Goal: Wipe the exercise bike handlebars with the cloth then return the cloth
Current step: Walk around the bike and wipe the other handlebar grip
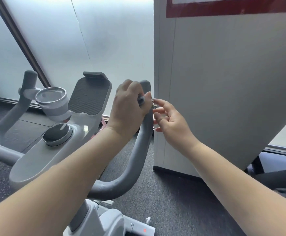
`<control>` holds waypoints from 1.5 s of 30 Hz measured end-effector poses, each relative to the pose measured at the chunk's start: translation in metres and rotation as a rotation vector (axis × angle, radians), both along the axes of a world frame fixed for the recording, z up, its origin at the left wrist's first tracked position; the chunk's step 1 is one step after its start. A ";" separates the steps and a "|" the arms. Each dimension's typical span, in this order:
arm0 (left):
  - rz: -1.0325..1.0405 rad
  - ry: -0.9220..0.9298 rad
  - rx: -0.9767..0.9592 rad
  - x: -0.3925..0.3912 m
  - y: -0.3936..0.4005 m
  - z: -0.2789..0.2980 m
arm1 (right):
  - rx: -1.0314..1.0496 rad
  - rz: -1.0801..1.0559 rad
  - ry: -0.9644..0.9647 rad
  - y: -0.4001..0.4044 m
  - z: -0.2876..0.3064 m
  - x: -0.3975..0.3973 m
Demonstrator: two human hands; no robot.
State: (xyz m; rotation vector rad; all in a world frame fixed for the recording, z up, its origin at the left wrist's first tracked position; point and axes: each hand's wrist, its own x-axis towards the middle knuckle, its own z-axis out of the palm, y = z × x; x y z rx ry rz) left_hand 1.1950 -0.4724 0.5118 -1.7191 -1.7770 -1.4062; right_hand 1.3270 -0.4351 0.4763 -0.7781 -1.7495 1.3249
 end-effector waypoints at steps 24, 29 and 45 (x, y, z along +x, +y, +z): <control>0.029 -0.083 -0.303 0.011 -0.039 -0.018 | 0.036 -0.050 -0.084 -0.035 -0.030 0.016; 0.008 -0.048 -0.322 0.012 -0.073 -0.025 | 0.025 -0.085 -0.095 -0.053 -0.038 0.023; -0.136 -0.006 -0.428 -0.017 -0.148 -0.039 | 0.012 -0.129 -0.116 -0.103 -0.048 0.015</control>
